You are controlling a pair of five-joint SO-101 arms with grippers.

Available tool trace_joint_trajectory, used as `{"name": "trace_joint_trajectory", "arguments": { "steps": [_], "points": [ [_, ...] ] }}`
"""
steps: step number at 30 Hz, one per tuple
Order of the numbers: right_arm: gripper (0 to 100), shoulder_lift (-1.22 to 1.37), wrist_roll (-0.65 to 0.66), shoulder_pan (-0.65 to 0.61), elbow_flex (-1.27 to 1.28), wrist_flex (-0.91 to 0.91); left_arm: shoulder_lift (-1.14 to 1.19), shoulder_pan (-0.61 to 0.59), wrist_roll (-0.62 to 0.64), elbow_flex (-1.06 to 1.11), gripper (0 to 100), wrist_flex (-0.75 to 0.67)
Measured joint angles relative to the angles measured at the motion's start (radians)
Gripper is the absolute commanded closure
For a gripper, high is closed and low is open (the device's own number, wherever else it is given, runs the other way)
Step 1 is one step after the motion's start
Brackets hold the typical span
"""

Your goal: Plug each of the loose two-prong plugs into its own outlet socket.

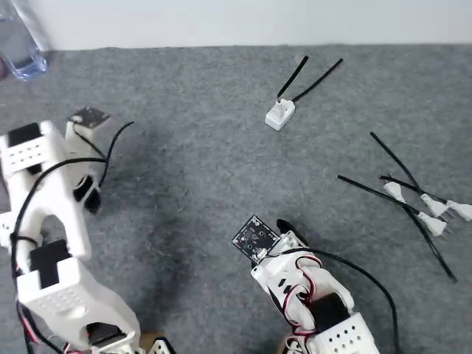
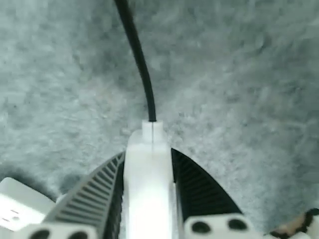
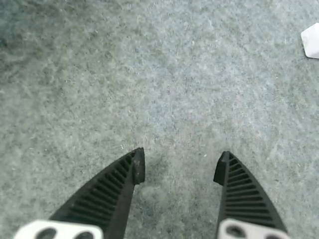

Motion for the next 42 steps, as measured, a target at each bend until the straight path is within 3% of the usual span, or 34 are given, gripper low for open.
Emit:
{"name": "trace_joint_trajectory", "arguments": {
  "steps": [7,12,23,29,35,42],
  "points": [
    [76.8,0.0,0.0,0.014,0.0,0.0,0.002,0.209,0.101,-0.008,99,0.026],
    [76.8,0.0,0.0,0.137,0.0,-0.046,0.002,0.377,0.118,-0.008,99,-0.071],
    [76.8,0.0,-0.014,0.407,0.0,-0.238,0.002,0.608,-0.035,0.147,99,-0.261],
    [76.8,0.0,-0.164,0.528,0.0,-0.322,0.002,0.741,-0.041,0.262,99,-0.367],
    [76.8,0.0,-0.204,0.569,0.0,-0.338,-0.064,0.829,0.064,0.327,99,-0.529],
    [76.8,0.0,-0.204,0.571,0.0,-0.338,-0.176,0.862,0.097,0.534,99,-0.844]
  ]
}}
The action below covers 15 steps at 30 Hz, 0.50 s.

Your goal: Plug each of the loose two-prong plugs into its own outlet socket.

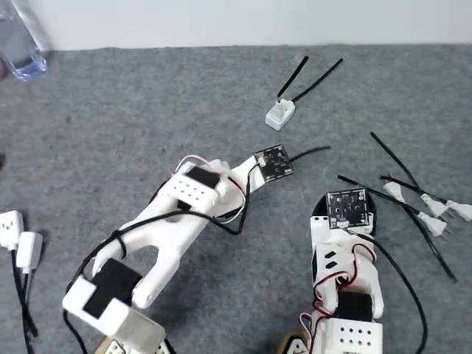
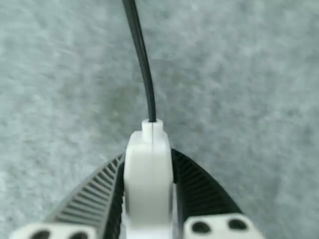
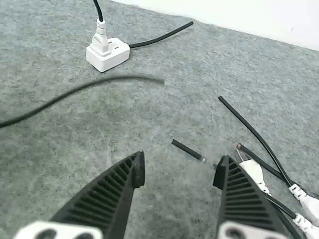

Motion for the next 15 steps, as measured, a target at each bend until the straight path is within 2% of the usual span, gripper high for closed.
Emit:
{"name": "trace_joint_trajectory", "arguments": {
  "steps": [8,15],
  "points": [
    [76.8,0.0,0.0,0.0,0.0,-0.017,-0.097,0.043,-0.037,0.308,99,-0.319],
    [76.8,0.0,0.0,0.0,0.0,-0.018,-0.262,0.064,-0.048,0.47,99,-0.376]
  ]
}}
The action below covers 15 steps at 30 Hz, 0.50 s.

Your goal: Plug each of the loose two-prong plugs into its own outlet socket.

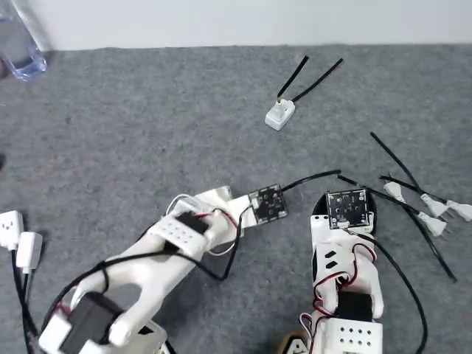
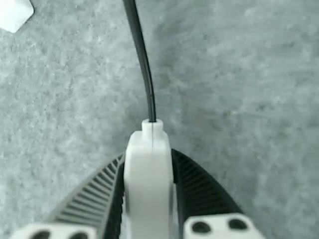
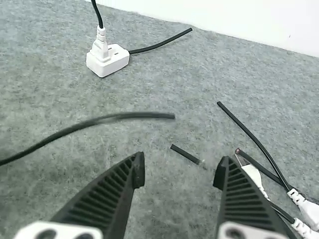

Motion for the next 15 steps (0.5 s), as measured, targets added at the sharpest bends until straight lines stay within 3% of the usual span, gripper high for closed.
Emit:
{"name": "trace_joint_trajectory", "arguments": {
  "steps": [7,12,15],
  "points": [
    [76.8,0.0,0.0,0.0,0.0,0.0,-0.044,0.017,-0.048,0.086,98,-0.064],
    [76.8,0.0,0.0,0.0,0.0,0.0,-0.048,0.017,-0.034,0.086,85,-0.071],
    [76.8,0.0,0.0,0.0,0.0,0.0,-0.048,0.005,0.031,0.086,84,-0.071]
  ]
}}
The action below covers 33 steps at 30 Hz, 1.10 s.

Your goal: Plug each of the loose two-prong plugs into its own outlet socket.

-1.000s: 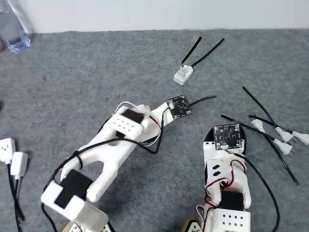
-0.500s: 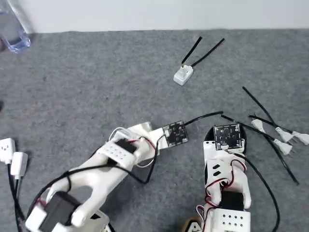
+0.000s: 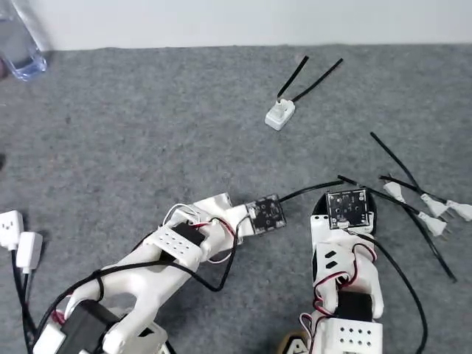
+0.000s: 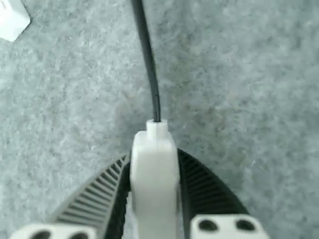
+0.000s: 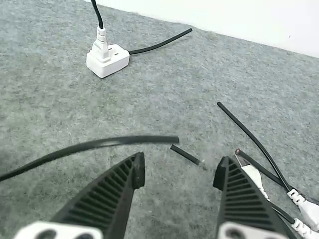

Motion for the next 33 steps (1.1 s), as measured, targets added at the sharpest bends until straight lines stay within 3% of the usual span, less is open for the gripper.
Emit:
{"name": "trace_joint_trajectory", "arguments": {
  "steps": [8,19,27,33],
  "points": [
    [76.8,0.0,0.0,0.0,0.0,0.0,0.0,-0.011,0.018,-0.011,83,0.002],
    [76.8,0.0,0.0,0.0,0.0,0.0,-0.002,-0.006,0.009,-0.051,84,0.143],
    [76.8,0.0,0.0,0.0,0.0,0.0,-0.118,0.147,0.009,-0.061,88,0.305],
    [76.8,0.0,0.0,0.0,0.0,0.0,-0.233,0.176,0.064,-0.061,88,0.422]
  ]
}}
